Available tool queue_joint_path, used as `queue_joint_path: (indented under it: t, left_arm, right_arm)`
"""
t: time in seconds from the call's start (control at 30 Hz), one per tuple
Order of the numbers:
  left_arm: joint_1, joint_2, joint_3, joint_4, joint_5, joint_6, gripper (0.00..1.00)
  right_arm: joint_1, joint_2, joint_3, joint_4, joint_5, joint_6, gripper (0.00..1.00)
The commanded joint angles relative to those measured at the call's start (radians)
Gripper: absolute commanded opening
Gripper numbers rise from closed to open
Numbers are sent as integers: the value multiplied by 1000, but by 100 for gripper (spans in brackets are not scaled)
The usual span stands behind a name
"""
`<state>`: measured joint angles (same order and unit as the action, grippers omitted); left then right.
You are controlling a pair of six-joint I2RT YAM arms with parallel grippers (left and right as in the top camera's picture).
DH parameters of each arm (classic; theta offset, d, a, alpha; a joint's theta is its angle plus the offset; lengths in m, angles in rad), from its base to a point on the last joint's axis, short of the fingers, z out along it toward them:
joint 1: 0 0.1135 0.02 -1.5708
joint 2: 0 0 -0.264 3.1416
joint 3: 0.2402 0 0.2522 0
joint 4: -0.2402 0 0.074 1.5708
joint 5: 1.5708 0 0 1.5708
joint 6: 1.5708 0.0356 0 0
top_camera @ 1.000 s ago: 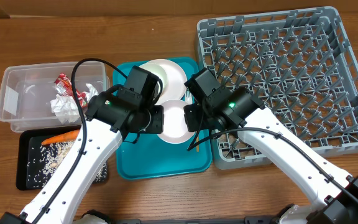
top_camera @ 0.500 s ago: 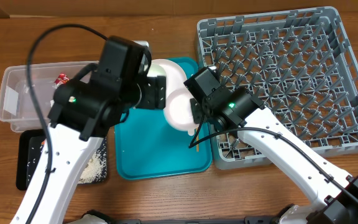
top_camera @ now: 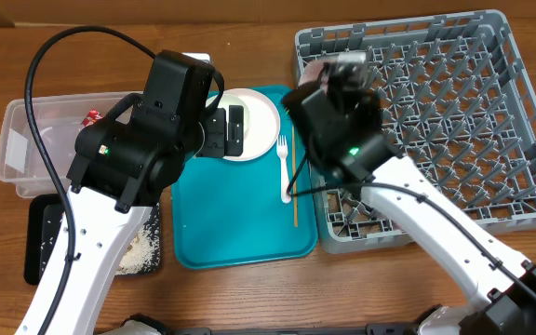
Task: Sort waste into correct bins and load items into the dishwasher
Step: 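Carry the pink bowl right into the dish rack with the right gripper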
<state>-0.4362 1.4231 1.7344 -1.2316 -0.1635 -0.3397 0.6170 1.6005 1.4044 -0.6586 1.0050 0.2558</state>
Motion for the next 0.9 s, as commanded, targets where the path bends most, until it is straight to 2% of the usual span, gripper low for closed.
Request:
queue_joint_path:
  t: [0.0, 0.13, 0.33, 0.43, 0.53, 0.87]
  left_arm:
    - [6, 2, 16, 2, -23, 11, 100]
    - [6, 2, 16, 2, -23, 11, 100]
    - [6, 2, 16, 2, -23, 11, 100]
    - [6, 2, 16, 2, -23, 11, 100]
    - [6, 2, 16, 2, -23, 11, 100]
    - [6, 2, 16, 2, -23, 11, 100]
  right_arm:
    - [-91, -5, 16, 105, 71, -175, 4]
    - [-204, -5, 16, 285, -9, -307, 4]
    - [-365, 14, 16, 484, -304, -475, 4]
    - [-415, 60, 16, 563, -304, -559, 4]
    - [-446, 137, 16, 639, -304, -710, 4]
    - [-455, 406, 16, 948, -265, -1087, 4]
